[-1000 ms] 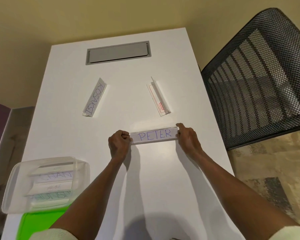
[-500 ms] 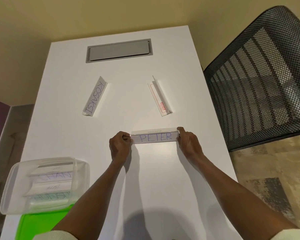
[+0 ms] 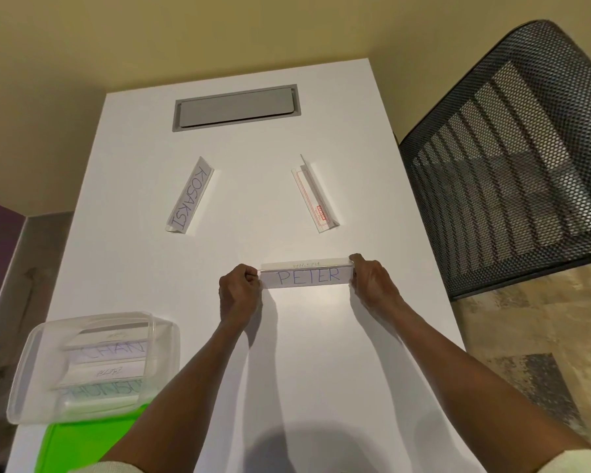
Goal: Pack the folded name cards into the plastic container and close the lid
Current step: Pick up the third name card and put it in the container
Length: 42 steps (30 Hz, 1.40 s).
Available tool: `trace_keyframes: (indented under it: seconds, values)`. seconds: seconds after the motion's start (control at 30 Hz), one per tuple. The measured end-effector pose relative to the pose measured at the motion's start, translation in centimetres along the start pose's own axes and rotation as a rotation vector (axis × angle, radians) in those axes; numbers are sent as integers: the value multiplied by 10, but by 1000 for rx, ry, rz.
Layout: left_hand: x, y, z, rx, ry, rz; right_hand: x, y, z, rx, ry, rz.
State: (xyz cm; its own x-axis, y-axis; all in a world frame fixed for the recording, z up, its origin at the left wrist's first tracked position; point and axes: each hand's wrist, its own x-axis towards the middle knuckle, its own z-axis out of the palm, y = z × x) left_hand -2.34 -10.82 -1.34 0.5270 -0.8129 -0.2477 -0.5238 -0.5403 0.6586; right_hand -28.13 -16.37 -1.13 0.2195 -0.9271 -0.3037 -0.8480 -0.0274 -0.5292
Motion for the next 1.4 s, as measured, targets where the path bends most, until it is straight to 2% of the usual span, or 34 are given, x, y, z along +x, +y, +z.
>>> trace_keyframes:
  seconds: [0.1, 0.17, 0.3, 0.47, 0.63, 0.77, 1.1, 1.4]
  values:
    - [2, -4, -1, 46, 35, 18, 0, -1, -7, -58, -23, -52]
    - [3, -6, -3, 60, 46, 81, -1, 1, -11, -23, 19, -33]
    - [8, -9, -8, 124, -43, 266, -3, 10, -14, -77, 123, -84]
    - [12, -7, -13, 292, -91, 640, 4, 15, -19, -184, 80, -222]
    - [22, 3, -11, 424, -205, 751, 13, 12, -20, -245, 59, -335]
    - [27, 9, -8, 501, -232, 734, 16, 7, -17, -291, 56, -398]
    - [32, 14, -1, 669, -239, 621, 21, -3, -11, -462, -5, -398]
    - [34, 9, -1, 591, -256, 570, 18, -5, -10, -516, 95, -432]
